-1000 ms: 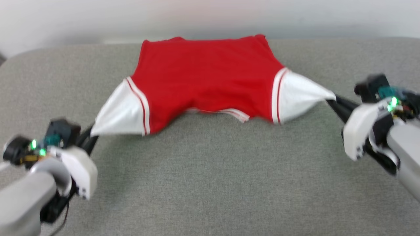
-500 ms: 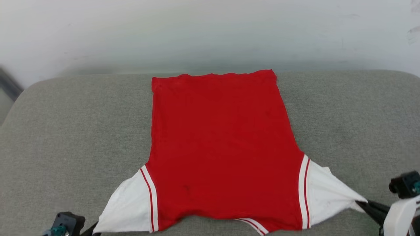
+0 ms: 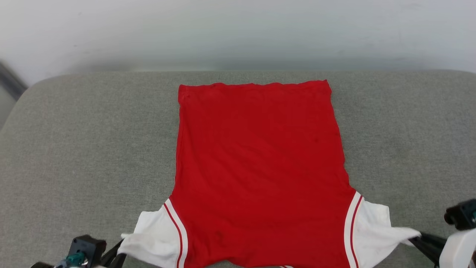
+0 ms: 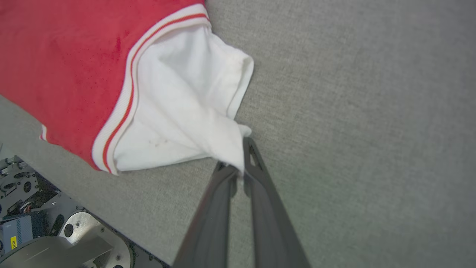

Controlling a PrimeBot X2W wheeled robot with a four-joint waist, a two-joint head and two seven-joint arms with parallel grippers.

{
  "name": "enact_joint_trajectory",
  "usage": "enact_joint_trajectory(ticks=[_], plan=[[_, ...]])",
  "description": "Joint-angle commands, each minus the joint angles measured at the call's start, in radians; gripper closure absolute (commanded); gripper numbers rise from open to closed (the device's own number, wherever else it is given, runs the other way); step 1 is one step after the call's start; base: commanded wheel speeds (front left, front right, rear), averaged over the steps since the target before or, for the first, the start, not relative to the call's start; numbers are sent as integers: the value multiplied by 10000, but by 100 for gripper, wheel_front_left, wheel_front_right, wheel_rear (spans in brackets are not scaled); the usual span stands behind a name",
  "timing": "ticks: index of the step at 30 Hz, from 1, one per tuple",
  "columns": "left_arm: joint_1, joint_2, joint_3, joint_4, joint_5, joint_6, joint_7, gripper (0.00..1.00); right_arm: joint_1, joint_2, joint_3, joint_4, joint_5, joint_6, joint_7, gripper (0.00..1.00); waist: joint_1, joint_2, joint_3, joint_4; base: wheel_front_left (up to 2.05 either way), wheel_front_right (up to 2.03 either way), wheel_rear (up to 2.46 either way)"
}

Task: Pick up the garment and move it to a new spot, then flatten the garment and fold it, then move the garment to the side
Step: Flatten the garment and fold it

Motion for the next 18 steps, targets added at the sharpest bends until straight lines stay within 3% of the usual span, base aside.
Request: enact_joint_trajectory(ticks=[1, 11, 18], plan=[[-205, -98, 81, -70, 193, -30, -41, 100, -247, 158, -248, -119, -233, -7, 120, 0, 2, 0, 164, 29, 0, 0, 0], [-1137, -433, 839, -806, 1547, -9, -35, 100, -3013, 864, -3749, -1733, -2405, -6, 2054, 0, 2, 0, 1672, 697, 0, 0, 0], [-2029, -786, 1082, -1274, 2367, -151, -35, 100, -6885, 1599, -3841, -1290, -3744, -9, 4674, 0, 2, 0, 3156, 1463, 0, 0, 0]])
